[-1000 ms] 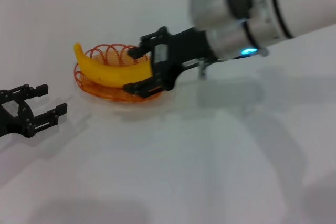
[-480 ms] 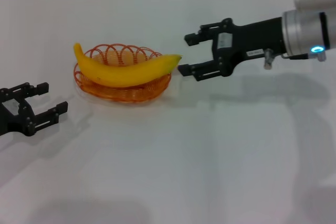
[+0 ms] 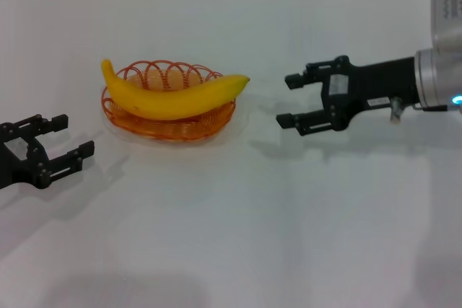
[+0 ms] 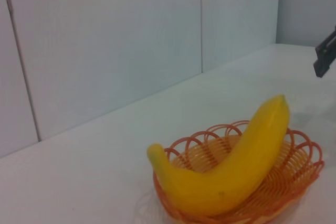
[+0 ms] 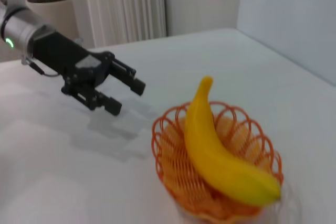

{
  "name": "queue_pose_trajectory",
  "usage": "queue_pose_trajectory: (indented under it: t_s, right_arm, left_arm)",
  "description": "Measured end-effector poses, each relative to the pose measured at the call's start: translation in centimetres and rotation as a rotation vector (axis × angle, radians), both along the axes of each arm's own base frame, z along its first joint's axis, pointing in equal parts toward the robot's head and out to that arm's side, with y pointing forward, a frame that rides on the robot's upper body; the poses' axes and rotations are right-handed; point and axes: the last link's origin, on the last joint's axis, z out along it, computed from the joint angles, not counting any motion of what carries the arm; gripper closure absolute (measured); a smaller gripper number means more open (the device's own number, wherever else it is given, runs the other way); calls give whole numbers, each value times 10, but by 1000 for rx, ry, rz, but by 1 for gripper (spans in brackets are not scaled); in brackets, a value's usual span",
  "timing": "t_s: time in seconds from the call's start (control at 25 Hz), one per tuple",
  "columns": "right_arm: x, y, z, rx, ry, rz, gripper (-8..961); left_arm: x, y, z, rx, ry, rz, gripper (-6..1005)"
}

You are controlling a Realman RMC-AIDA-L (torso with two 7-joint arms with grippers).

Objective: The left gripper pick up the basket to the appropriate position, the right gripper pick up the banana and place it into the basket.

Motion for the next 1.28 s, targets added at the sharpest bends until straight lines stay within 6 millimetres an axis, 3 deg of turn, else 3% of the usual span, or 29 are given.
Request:
queue_pose_trajectory:
  t_s: [0.56, 1.28]
  right_arm:
    - [24, -4, 2, 26, -34, -64, 184]
    - [24, -3, 1, 30, -40, -66, 183]
  left_arm:
    - [1, 0, -2, -1, -1, -6, 322]
    - [1, 0, -2, -1, -2, -6, 322]
